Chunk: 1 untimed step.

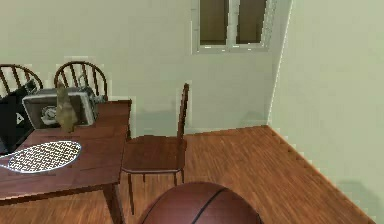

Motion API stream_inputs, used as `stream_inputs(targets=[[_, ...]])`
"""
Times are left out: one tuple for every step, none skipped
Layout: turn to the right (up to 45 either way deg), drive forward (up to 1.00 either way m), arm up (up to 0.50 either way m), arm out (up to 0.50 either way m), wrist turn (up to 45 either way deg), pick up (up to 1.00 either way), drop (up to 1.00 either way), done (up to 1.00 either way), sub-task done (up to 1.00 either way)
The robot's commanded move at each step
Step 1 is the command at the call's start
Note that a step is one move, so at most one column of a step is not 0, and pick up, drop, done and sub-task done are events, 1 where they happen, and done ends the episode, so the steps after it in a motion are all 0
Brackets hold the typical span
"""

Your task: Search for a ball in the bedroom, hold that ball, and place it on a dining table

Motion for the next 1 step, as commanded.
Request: stream_inputs(targets=[[0.0, 0.50, 0.00, 0.00, 0.0, 0.00, 0.00, 0.00, 0.00]])
